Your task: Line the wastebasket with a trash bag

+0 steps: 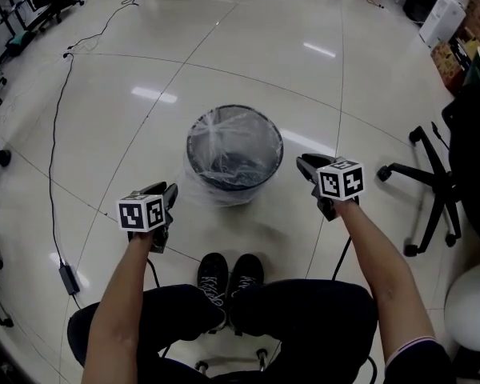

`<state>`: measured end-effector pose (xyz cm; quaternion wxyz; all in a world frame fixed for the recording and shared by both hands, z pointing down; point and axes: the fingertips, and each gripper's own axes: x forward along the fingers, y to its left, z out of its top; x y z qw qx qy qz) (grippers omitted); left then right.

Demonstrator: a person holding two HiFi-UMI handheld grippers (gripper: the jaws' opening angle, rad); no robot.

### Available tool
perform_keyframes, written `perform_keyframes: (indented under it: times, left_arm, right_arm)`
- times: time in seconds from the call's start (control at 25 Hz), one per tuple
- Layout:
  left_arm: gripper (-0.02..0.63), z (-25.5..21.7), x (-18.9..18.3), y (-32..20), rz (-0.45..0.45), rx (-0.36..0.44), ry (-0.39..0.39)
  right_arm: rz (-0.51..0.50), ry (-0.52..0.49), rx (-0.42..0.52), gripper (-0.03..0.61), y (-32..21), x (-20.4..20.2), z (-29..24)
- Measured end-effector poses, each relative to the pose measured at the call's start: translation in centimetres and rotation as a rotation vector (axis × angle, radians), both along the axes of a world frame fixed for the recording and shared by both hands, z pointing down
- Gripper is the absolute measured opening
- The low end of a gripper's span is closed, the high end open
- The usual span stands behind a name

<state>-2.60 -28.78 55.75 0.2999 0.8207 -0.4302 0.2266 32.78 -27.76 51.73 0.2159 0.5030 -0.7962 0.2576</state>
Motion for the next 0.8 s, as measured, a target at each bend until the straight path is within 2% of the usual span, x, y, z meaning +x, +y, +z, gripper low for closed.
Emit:
perform_keyframes:
  times: [0.16,0.28,0.36,0.44,0.8]
  left_arm:
    - [0.139,-1.9,-0.5,1.4,0.006,0.028,0.001]
    - [0.128,-4.3,-0.8,1.8,0.010,0.083,0.004]
    - [0.052,-6.5,-0.5,1.8,0.019,0.140,-0.003]
    - [0.012,-8.6,-0.1,1.7,0.031,0.184,-0.001]
    - [0.011,-17.3,2.4,1.3,0.122,0.324,0.011]
  right_arm:
    - [0.002,0.004,0.055,0.066,1.1,-0.9,-3.3]
    - [-0.011,0.015,0.092,0.052,2.0,-2.1,-5.9]
    - [-0.024,0.020,0.117,0.040,2.6,-2.8,-7.6]
    - [-0.035,0.021,0.138,0.032,3.0,-3.6,-9.3]
    - [-0.101,0.039,0.220,0.002,2.8,-7.8,-16.1]
